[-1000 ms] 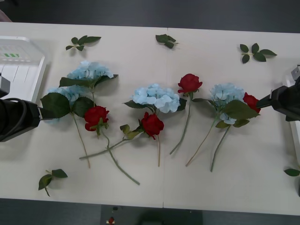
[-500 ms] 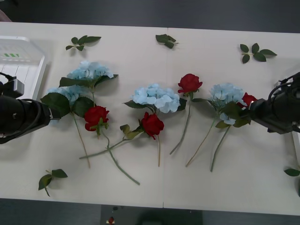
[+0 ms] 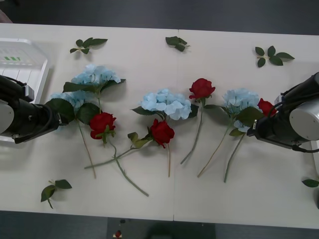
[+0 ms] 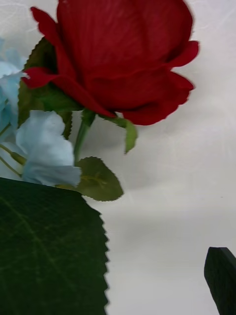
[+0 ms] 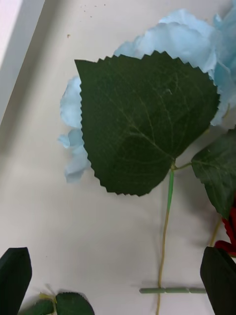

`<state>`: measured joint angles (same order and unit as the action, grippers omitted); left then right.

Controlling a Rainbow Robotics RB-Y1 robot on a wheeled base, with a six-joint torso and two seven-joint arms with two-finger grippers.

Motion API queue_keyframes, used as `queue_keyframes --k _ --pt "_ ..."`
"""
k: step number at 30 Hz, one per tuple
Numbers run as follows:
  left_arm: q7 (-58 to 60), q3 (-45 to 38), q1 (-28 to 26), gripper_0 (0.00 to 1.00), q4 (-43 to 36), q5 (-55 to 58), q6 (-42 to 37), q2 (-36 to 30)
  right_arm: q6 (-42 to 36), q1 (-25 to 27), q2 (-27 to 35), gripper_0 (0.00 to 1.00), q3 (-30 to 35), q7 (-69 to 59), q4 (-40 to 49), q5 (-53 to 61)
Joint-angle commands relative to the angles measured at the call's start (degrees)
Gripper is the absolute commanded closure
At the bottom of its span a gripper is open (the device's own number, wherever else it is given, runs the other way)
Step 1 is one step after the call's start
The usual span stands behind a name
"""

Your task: Put the red flowers into the right box and the blue flowers into the left box

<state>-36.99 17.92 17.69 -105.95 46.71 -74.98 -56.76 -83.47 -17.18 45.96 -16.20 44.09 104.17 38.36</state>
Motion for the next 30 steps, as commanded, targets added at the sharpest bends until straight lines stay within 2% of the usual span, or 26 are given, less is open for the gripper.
queue_keyframes --k 1,20,30 --pt "0.1 2.7 4.4 0.0 3.9 -2.3 2.3 1.7 0.2 -0.5 -2.2 0.0 -0.1 -4.3 1.0 -2.4" --pt "1.8 15.6 16.8 0.0 20.7 -1.7 7.5 6.7 5.0 -0.5 -8.1 0.0 -5.1 -4.1 -4.9 -11.2" --pt "1.8 17.8 18.3 0.0 22.1 -2.2 7.6 7.2 7.6 -0.5 -9.4 0.0 -6.4 -4.3 -7.3 -12.9"
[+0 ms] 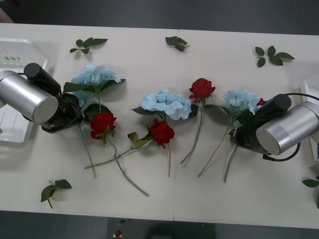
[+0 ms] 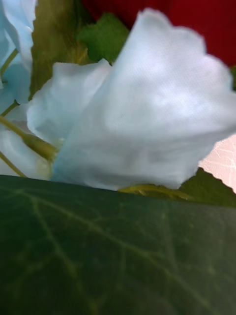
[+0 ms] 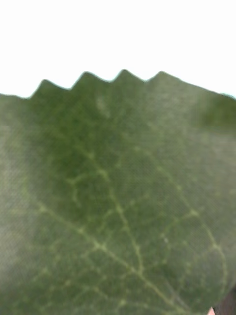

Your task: Put the red flowers into the right box and the blue flowers into the left box

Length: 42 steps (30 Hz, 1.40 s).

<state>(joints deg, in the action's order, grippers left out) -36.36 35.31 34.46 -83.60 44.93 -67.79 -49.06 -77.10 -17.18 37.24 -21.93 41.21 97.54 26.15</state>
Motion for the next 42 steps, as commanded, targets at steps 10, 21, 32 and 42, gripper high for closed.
queue_keyframes --k 10,21,32,42 --pt "1.8 6.1 4.1 0.0 3.0 -1.2 2.9 -0.2 2.9 -0.6 -1.6 0.0 -1.0 -1.4 -2.3 -1.9" --pt "1.8 6.1 4.1 0.16 3.1 -1.2 3.2 0.3 2.5 -0.7 -1.6 1.0 -1.5 -1.6 -2.3 -1.7" --pt "1.9 7.1 4.1 0.62 3.1 -1.4 3.1 0.3 1.5 -1.9 -0.5 1.0 -1.5 -2.0 -0.8 -2.2" --pt "1.9 7.1 4.1 1.0 3.1 -2.5 3.1 0.3 -8.2 -1.9 3.4 1.0 3.6 -2.0 9.5 -0.3"
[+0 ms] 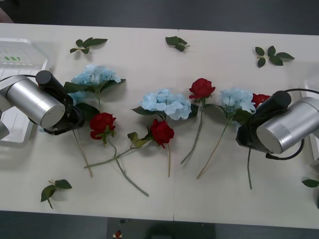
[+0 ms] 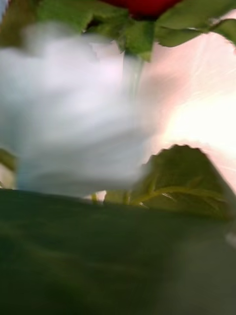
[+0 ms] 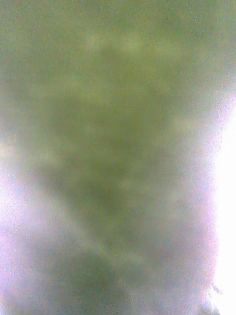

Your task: Put the red flowers into the right box and the blue flowers into the left box

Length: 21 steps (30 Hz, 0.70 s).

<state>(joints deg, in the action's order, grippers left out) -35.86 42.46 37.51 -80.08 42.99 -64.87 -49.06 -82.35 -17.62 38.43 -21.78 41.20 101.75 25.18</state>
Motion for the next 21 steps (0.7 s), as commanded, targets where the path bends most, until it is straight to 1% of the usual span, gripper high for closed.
queue_keyframes --k 1,8,12,17,21 --pt "1.4 -0.1 1.1 1.0 -0.4 -0.5 0.1 0.2 -4.1 -1.5 2.3 1.0 4.2 -1.9 6.2 0.9" --pt "1.2 -0.4 1.1 1.0 -0.5 -0.9 -0.3 -0.3 -11.3 -1.5 3.0 1.0 11.8 -0.5 12.0 3.8" --pt "0.4 -2.9 1.1 1.0 -1.6 -1.2 -1.0 -1.6 -14.7 -1.5 3.0 1.0 17.0 1.1 14.3 5.1" --pt "-1.4 -7.2 1.1 1.0 -6.1 -2.2 -6.0 -4.3 -17.4 -1.5 2.9 1.0 23.1 6.7 14.9 5.9" --pt "-6.1 -12.0 1.0 1.0 -10.2 -2.3 -10.9 -7.5 -19.8 -1.5 3.0 1.0 28.2 11.2 14.9 6.1"
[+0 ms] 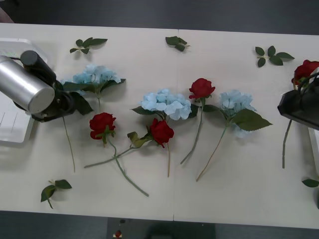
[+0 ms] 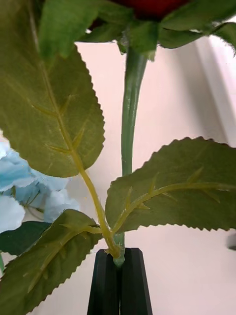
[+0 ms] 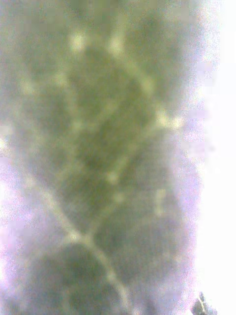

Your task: Put the red flowers into the right box and the blue flowers into the left box

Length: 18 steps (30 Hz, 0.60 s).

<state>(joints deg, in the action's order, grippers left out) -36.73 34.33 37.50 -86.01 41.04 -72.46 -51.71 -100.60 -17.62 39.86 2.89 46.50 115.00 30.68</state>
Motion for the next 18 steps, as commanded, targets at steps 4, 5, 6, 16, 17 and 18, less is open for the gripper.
queue_keyframes --k 4,5,6,16,17,18 --pt "-10.2 -9.1 1.0 1.0 -6.5 -0.2 -7.0 -7.6 -4.3 -1.4 1.4 1.0 9.7 11.3 1.5 1.0" --pt "-11.5 -10.7 1.0 1.0 -6.5 -0.1 -7.3 -8.2 -5.0 -1.4 1.5 1.0 11.3 13.0 1.4 1.1" --pt "-12.4 -11.7 1.0 1.0 -6.5 -0.1 -7.3 -8.8 -5.5 -1.4 1.5 1.0 12.6 14.2 1.0 1.2" --pt "-23.8 -18.8 1.1 1.0 1.1 -0.2 -1.3 -13.8 -5.7 -1.5 1.7 1.0 24.6 29.2 -5.5 0.2" --pt "-25.4 -19.1 1.0 1.0 2.8 -0.1 0.1 -14.1 -5.2 -1.5 2.0 1.0 25.4 30.7 -6.2 -0.4" --pt "-27.3 -19.3 1.1 1.0 4.9 -0.1 1.7 -14.4 -4.7 -1.5 2.3 1.0 26.0 32.4 -7.2 -0.8"
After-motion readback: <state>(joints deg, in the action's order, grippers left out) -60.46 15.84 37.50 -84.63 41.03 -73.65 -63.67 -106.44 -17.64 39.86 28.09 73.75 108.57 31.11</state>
